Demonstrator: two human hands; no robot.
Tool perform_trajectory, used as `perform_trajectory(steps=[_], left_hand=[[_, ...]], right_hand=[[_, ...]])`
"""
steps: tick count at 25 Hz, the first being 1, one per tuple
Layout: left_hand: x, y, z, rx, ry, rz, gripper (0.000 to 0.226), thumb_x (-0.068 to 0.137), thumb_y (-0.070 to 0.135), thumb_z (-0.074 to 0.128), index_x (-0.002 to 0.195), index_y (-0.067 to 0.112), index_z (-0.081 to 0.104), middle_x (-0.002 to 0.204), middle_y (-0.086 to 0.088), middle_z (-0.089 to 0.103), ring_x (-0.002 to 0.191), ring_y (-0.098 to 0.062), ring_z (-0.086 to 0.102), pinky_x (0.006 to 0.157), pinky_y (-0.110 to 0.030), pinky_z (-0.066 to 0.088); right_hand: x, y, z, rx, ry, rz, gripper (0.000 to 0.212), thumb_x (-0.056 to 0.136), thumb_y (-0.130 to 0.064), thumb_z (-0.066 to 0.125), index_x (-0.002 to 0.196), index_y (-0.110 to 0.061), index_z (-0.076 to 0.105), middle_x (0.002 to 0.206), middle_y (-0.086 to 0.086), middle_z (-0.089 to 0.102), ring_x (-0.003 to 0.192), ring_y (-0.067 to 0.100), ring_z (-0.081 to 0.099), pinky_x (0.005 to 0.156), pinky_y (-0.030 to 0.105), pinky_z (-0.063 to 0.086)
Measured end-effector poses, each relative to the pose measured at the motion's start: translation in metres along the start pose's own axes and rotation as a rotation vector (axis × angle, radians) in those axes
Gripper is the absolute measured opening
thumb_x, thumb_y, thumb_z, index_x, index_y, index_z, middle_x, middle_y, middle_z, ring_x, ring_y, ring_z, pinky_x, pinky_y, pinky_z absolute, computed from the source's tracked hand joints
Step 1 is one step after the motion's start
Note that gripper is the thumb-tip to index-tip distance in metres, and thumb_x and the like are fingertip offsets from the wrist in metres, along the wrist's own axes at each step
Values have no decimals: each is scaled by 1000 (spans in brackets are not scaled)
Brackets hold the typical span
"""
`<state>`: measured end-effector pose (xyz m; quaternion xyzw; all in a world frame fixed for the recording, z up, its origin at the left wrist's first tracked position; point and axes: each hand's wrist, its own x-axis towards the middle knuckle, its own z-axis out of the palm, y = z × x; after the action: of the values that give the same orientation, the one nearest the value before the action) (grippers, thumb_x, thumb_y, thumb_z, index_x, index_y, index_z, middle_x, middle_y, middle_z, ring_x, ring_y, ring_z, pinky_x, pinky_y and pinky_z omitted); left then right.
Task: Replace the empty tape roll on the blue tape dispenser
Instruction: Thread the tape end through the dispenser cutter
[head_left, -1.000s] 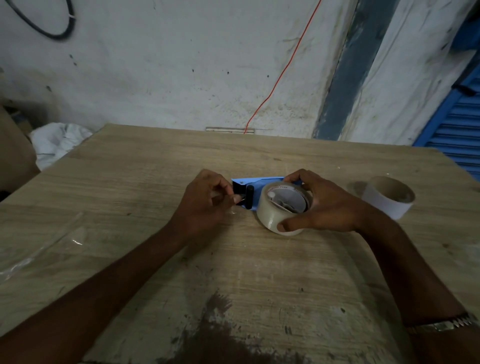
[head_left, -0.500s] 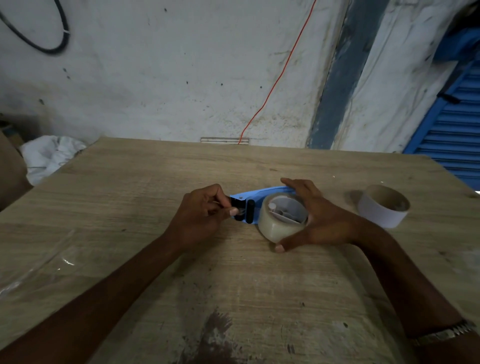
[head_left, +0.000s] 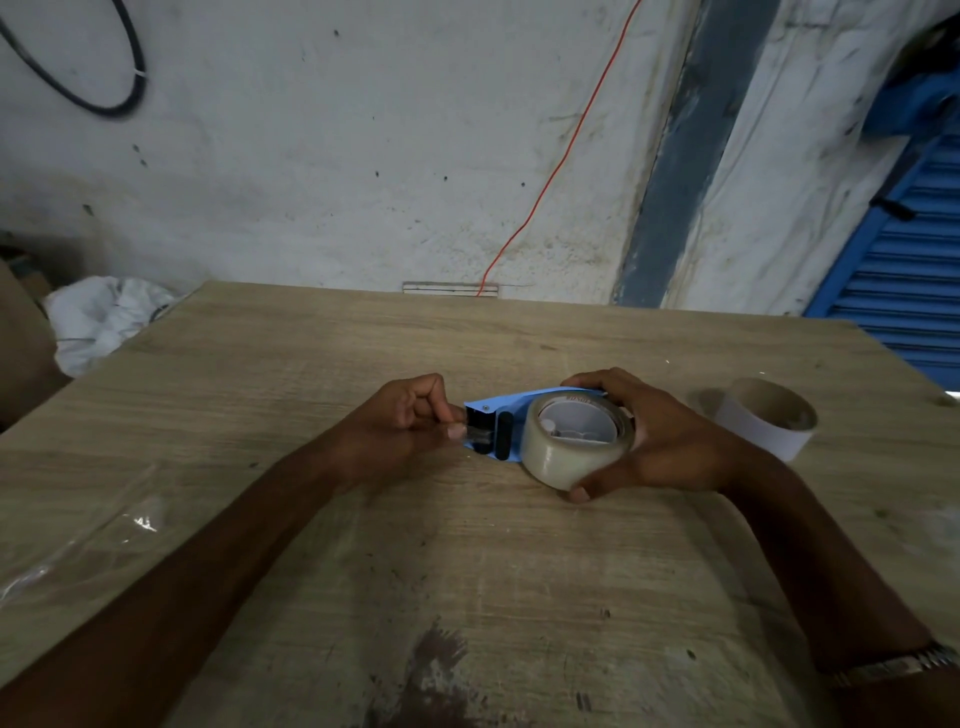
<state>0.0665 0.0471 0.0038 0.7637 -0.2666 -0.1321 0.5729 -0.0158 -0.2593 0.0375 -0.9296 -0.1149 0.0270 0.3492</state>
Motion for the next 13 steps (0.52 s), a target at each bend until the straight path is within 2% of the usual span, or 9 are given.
perform_trajectory(steps=[2,5,7,9,11,13], left_hand=[[-1,1,-2,-16,-34,-9,26,88,-4,75,77,13,57,108,-24,78,95,-20,75,84,-29,58],[-2,1,-2,6,-31,-25,24,89,-1,75,79,12,58,107,-22,79,98,-28,76,88,-37,57],[-2,0,-2,-2,13,-14,23,87,0,77,78,12,61,99,-15,81,92,-24,78,83,-35,59],[-1,0,-2,19,89,46,24,84,-1,80,76,13,63,101,-11,80,94,-19,78,83,-30,59],[0,0,1,60,146,92,21,81,-1,82,76,10,65,97,-9,80,93,-17,78,82,-27,59],[0,-2,4,77,191,84,18,80,0,84,76,6,67,86,-6,81,83,-16,78,78,-28,59]], right_hand=[[-1,0,-1,0,-3,-2,103,49,-40,106,136,-49,50,134,-23,55,123,-1,58,108,28,51],[-2,-1,-1,3,-8,-2,103,50,-36,106,136,-48,51,133,-22,55,122,-2,59,107,27,52],[-1,0,0,-2,-2,2,105,51,-37,106,139,-46,49,136,-20,54,125,-1,58,110,29,51],[1,2,2,-3,-24,19,113,54,-37,105,147,-41,41,144,-16,48,132,3,53,115,32,48],[2,2,6,-9,-99,64,128,57,-44,102,159,-37,26,155,-16,35,141,7,44,117,29,43],[4,-4,12,-47,-114,100,139,53,-61,97,164,-35,17,157,-19,25,142,5,36,112,25,38]])
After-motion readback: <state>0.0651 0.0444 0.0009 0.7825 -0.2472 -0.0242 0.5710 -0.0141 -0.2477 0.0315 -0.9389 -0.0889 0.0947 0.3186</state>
